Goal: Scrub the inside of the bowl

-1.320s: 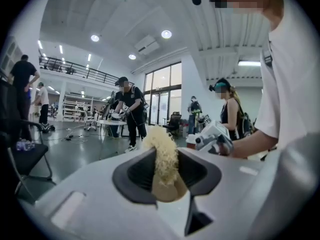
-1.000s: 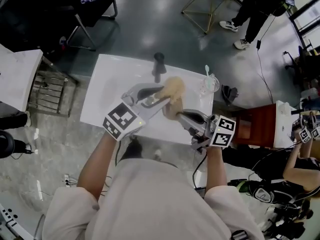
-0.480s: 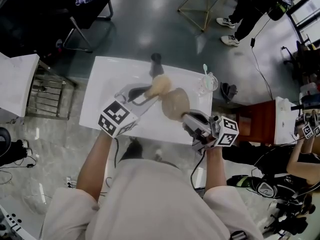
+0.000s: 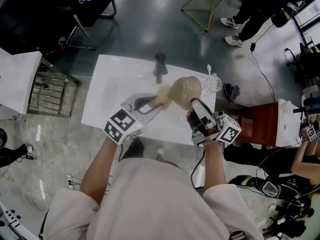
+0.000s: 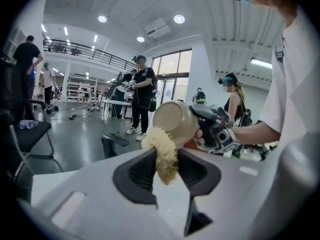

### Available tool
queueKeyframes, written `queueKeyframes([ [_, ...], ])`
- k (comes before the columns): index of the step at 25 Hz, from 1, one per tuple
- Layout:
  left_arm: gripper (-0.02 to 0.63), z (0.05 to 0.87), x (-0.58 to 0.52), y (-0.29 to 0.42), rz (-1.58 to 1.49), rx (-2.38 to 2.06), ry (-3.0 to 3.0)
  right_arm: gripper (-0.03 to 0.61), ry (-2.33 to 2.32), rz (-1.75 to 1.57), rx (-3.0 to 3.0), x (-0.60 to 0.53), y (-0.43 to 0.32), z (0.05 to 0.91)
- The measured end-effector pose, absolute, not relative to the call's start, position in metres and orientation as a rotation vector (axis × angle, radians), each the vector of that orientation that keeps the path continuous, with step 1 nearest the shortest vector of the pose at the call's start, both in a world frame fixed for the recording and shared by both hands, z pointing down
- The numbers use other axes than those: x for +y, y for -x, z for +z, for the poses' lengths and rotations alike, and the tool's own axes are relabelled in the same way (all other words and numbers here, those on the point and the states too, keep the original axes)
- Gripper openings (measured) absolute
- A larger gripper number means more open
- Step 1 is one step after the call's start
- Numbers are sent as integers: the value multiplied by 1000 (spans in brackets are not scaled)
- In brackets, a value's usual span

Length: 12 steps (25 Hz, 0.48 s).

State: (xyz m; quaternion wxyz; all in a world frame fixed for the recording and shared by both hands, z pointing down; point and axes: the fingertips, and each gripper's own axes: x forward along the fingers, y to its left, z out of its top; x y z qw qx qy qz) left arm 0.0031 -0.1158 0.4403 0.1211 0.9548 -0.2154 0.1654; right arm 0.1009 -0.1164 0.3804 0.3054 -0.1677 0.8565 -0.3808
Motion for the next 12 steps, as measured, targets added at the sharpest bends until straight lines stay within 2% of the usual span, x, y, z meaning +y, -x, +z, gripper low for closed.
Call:
queueKeyframes([
  [12,117,417,-84,-34,388,-471,-2852,20,773,-1023,2425,-133,-93,407],
])
